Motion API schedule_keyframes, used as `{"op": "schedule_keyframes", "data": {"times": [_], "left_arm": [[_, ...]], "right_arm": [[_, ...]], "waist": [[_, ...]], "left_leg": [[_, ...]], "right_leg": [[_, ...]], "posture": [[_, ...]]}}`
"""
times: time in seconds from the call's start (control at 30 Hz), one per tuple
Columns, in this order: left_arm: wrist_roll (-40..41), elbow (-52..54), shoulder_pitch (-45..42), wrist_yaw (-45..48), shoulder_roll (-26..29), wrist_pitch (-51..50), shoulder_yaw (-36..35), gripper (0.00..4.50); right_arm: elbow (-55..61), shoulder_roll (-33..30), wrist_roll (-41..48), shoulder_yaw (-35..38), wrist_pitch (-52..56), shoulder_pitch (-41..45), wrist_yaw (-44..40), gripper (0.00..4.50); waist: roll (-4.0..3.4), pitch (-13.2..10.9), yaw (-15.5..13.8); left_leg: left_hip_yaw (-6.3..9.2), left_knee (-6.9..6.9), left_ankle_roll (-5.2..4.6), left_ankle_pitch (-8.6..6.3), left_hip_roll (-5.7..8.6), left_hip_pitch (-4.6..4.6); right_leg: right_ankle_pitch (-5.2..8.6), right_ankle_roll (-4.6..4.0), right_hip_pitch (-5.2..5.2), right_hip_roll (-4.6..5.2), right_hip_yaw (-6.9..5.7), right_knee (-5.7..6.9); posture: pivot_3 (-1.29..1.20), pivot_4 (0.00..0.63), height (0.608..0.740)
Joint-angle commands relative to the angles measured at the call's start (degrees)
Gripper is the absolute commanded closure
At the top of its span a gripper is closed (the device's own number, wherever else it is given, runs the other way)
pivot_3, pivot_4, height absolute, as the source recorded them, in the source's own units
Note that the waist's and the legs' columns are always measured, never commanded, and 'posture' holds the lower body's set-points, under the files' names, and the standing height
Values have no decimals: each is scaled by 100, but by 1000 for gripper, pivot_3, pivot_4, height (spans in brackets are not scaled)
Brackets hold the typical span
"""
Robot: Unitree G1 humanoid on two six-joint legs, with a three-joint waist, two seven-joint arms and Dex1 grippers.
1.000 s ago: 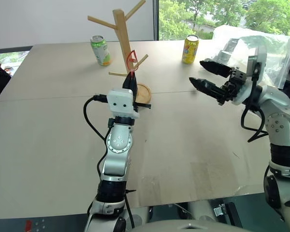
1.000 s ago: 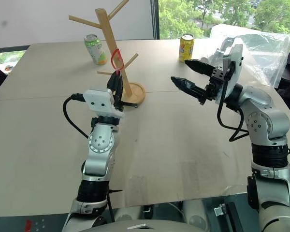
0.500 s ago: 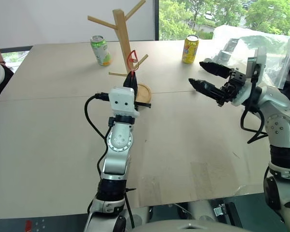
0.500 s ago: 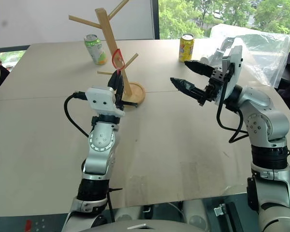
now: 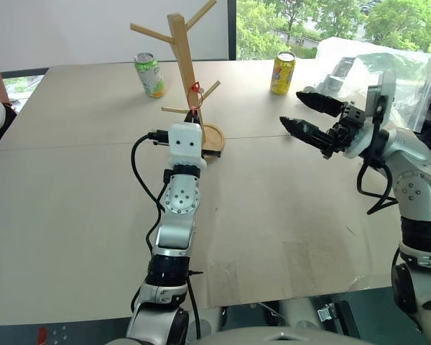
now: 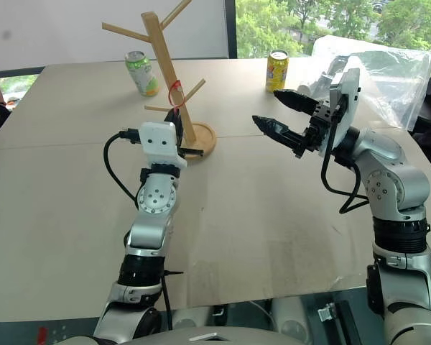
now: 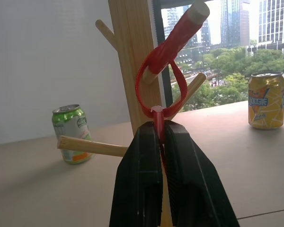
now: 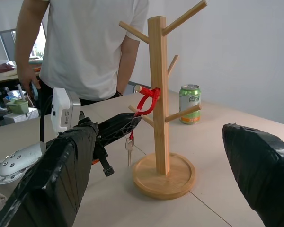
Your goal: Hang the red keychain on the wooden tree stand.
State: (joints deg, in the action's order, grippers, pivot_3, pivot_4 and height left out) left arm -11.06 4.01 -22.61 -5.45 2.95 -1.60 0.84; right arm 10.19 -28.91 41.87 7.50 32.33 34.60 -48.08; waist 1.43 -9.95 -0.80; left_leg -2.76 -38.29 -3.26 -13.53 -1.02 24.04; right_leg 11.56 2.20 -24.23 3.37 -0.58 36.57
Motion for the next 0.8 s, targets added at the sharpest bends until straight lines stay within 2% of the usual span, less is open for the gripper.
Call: {"op": "schedule_keyframes", "data": {"times": [0.03, 0.1, 0.17, 0.2, 0.23, 0.27, 0.33, 0.37, 0.53, 0.8], "left_arm": [[-10, 56, -162, -57, -48, 23, 29, 4132], [33, 28, -182, -36, -65, 63, 22, 3552], [28, 24, -191, -43, -77, 87, 24, 2580], [18, 32, -193, -46, -84, 84, 28, 2358], [15, 39, -196, -45, -90, 90, 28, 1714], [13, 53, -188, -42, -97, 96, 32, 1456], [8, 67, -155, -38, -103, 119, 34, 423], [0, 73, -121, -36, -99, 139, 39, 72], [214, 212, 268, 39, -97, 146, -130, 72], [684, 465, 1235, 174, 248, 146, -799, 72]], "right_arm": [[212, -9, 76, 101, -50, 7, 26, 0], [203, -10, 69, 98, -57, 7, 24, 0], [197, -9, 67, 98, -57, 10, 28, 0], [196, -9, 65, 99, -59, 5, 28, 0], [194, -9, 61, 97, -60, 2, 28, 0], [193, -9, 51, 94, -70, -15, 27, 0], [180, 3, 17, 90, -95, -44, 47, 0], [167, 16, -19, 87, -119, -64, 80, 0], [-150, 377, -677, 10, -588, -316, 721, 0], [-1387, 1412, -2241, -182, -2224, -1094, 2093, 0]], "waist": [[0, 0, 0], [0, 0, -1], [0, 0, -1], [0, 0, 0], [0, 0, 0], [0, 0, 0], [0, 0, -1], [0, 0, -1], [0, 0, 8], [-2, 0, 12]], "left_leg": [[0, 0, 0, 0, 0, 0], [0, 0, 0, 0, 0, 0], [0, 0, 0, 0, 0, 0], [0, 0, 0, 0, 0, 0], [0, 0, 0, 0, 0, 0], [0, 0, 0, 0, 0, 0], [0, 0, 0, 0, 0, 0], [0, 0, 0, 0, 0, 0], [-1, 2, 0, 0, 0, -2], [-5, 3, 1, 0, -3, -2]], "right_leg": [[0, 0, 0, 0, 0, 0], [0, 0, 0, 0, 0, 0], [0, 0, 0, 1, 0, 0], [0, 0, 0, 1, 0, 0], [0, 0, 0, 1, 1, 0], [0, 0, 0, 1, 0, 0], [0, 0, 0, 1, 1, 0], [0, 0, 0, 2, 1, 0], [0, -1, 0, 3, 2, 0], [0, -1, -2, 0, 4, 1]], "posture": [[0, 150, 740], [0, 150, 740], [0, 150, 740], [0, 150, 740], [0, 150, 740], [0, 150, 740], [0, 150, 740], [0, 150, 740], [0, 150, 740], [0, 150, 740]]}}
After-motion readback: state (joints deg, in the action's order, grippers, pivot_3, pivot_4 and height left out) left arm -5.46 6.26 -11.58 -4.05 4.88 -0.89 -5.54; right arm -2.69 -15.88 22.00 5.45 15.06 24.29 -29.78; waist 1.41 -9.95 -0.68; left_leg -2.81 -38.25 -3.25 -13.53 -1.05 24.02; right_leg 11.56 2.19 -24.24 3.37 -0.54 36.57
